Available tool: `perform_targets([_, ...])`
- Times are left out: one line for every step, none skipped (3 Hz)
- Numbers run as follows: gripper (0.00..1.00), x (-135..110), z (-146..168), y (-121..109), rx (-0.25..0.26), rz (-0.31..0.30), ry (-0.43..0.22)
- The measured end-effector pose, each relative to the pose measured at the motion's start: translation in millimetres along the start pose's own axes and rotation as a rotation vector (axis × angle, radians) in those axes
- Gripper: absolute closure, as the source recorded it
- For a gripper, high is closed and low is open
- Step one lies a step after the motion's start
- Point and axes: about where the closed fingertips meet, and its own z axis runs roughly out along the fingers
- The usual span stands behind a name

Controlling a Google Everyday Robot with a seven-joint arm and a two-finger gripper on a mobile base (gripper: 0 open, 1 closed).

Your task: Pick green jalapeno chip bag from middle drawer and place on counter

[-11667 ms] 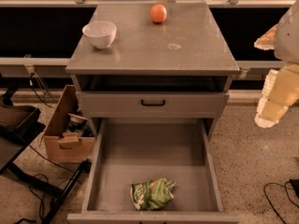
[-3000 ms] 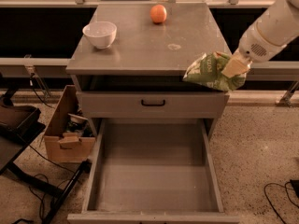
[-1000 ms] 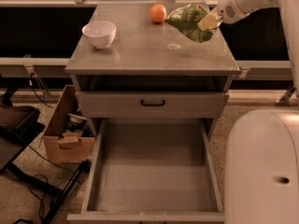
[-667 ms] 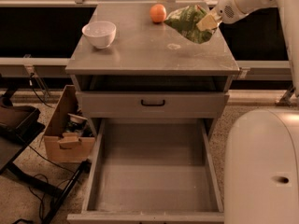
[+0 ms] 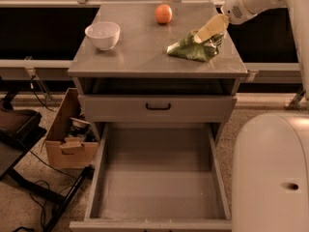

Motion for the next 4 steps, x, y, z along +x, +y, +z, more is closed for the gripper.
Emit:
perform_targets([0.0,-1.6,-13.7,-8.2,0.031,0.006,-0.014])
perform_targets([0.0,-0.7,-56.0,-27.5,0.159,-0.025,0.067])
perform_targets([0.0,15.1,-145.3,-55.3,0.378,-0.009,0.173])
perform_targets([0.0,28.5,-233.7,-54.2,0.556,0.061,0.249])
